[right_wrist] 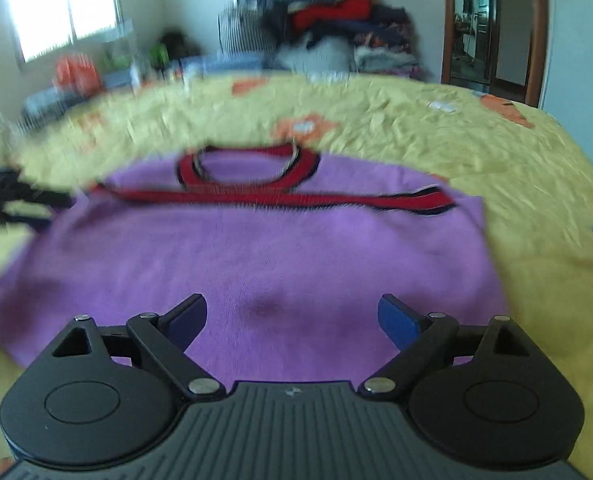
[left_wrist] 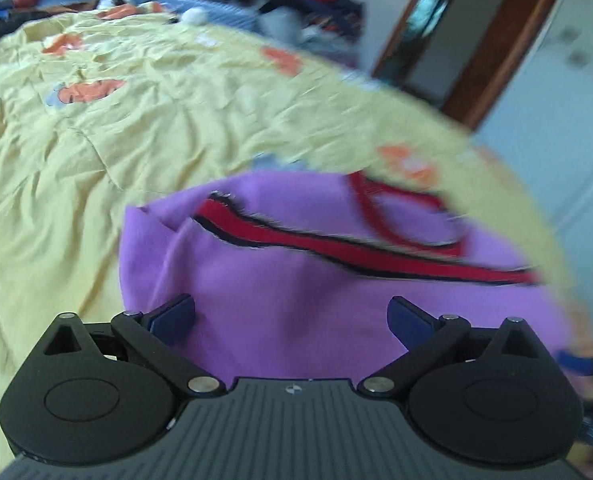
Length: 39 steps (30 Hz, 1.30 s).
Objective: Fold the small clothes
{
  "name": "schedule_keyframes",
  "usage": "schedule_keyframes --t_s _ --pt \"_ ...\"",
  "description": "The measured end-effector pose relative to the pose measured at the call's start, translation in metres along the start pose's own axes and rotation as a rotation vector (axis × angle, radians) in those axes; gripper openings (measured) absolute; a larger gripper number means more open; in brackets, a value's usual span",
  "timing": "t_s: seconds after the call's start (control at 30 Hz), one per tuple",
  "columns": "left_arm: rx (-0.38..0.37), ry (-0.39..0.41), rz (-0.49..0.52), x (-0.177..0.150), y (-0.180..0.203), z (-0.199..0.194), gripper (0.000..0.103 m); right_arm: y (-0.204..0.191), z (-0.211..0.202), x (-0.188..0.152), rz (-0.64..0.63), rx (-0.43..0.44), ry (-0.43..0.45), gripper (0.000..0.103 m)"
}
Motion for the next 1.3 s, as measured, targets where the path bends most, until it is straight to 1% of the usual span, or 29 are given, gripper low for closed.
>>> schedule_keyframes --t_s 0.07,0.1,0.13,0.2,0.23,0.27,0.33,0.4,0.47,0.5,0.57,0.6,0.63,0.67,0.73,0.8,0.83,0.9,0.97,1.0,1.03,1.1,1.2,1.23,1.27,1.3 --pt "0.13 0.042 0.076 -0.001 0.002 0.009 0.102 -0.001 0.013 -0.006 -0.066 -0.031 -0.036 0.103" --pt "0.172 0.043 0.091 -0.004 0.001 0.012 0.102 0.001 0.015 -0.01 -0.091 -0.028 -0.042 0.103" --pt "0.181 0.056 0.098 -0.006 0.0 0.01 0.102 0.007 0.011 -0.014 -0.087 -0.018 -0.027 0.103" --pt "0.206 0.063 0.121 -0.011 0.0 0.008 0.103 0.028 0.011 -0.018 0.0 -0.013 -0.025 0.103" --pt "0.206 0.065 0.121 -0.011 0.001 0.006 0.103 0.038 0.008 -0.02 0.041 -0.001 -0.013 0.103" --pt "0.204 0.066 0.115 -0.012 0.001 0.005 0.103 0.043 0.005 -0.022 0.061 -0.015 -0.012 0.103" --pt "0.208 0.062 0.124 -0.01 0.002 0.008 0.103 0.038 -0.002 -0.018 0.073 -0.038 -0.027 0.103" --pt "0.205 0.063 0.123 -0.011 0.002 0.005 0.103 0.023 -0.011 -0.014 0.069 -0.048 0.0 0.103" --pt "0.202 0.065 0.128 -0.011 0.001 0.008 0.103 0.002 -0.014 -0.01 0.046 0.007 0.026 0.103" --pt "0.2 0.066 0.126 -0.011 0.001 0.008 0.103 -0.008 -0.01 -0.008 0.04 0.03 0.019 0.103" --pt "0.2 0.065 0.128 -0.011 0.002 0.008 0.103 -0.023 0.003 -0.009 0.027 0.047 -0.017 0.103" --pt "0.198 0.064 0.13 -0.012 0.001 0.007 0.103 -0.027 0.009 -0.012 0.002 0.017 -0.027 0.103" --pt "0.194 0.063 0.132 -0.011 0.001 0.007 0.103 -0.028 0.012 -0.016 -0.031 -0.028 -0.027 0.103" --pt "0.19 0.063 0.135 -0.012 0.0 0.007 0.103 -0.025 0.012 -0.018 -0.038 -0.02 -0.002 0.103" --pt "0.182 0.063 0.147 -0.012 0.0 0.006 0.103 -0.01 0.009 -0.023 0.038 0.005 0.006 0.103" --pt "0.171 0.066 0.156 -0.013 0.0 0.005 0.103 -0.003 0.002 -0.023 0.082 -0.002 0.004 0.103" --pt "0.162 0.064 0.156 -0.013 -0.001 0.004 0.103 -0.004 -0.002 -0.021 0.097 -0.004 -0.002 0.103" --pt "0.106 0.066 0.121 -0.01 -0.008 -0.004 0.103 -0.011 -0.012 -0.02 0.113 0.014 0.015 0.103" --pt "0.082 0.096 0.048 -0.005 -0.027 -0.019 0.103 -0.027 -0.022 -0.019 0.083 0.049 0.052 0.103" --pt "0.059 0.116 0.01 -0.002 -0.04 -0.027 0.103 -0.035 -0.026 -0.02 0.067 0.061 0.069 0.103" --pt "0.009 0.125 -0.03 0.001 -0.055 -0.033 0.103 -0.043 -0.029 -0.021 0.055 0.075 0.079 0.103" --pt "-0.117 0.096 -0.136 0.004 -0.087 -0.035 0.103 -0.06 -0.031 -0.023 0.043 0.106 0.078 0.103" --pt "-0.273 -0.015 -0.269 0.009 -0.124 -0.02 0.103 -0.091 -0.035 -0.026 0.022 0.169 0.083 0.103" --pt "-0.313 -0.037 -0.277 0.012 -0.129 -0.017 0.103 -0.104 -0.036 -0.027 -0.023 0.18 0.082 0.103" --pt "-0.335 -0.034 -0.27 0.018 -0.13 -0.015 0.103 -0.119 -0.037 -0.027 -0.081 0.177 0.082 0.103" --pt "-0.336 -0.046 -0.255 0.022 -0.129 -0.012 0.103 -0.134 -0.039 -0.028 -0.149 0.17 0.099 0.103"
Point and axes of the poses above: each gripper's, at about its wrist camera, not at the fingertips, and z roughly the way its jaws point, y to its right, x to its top, the point moved 5 cm from there along z, roughly the way its jaws point, and after that the axes turned 3 degrees about x, right-handed, at the moved point
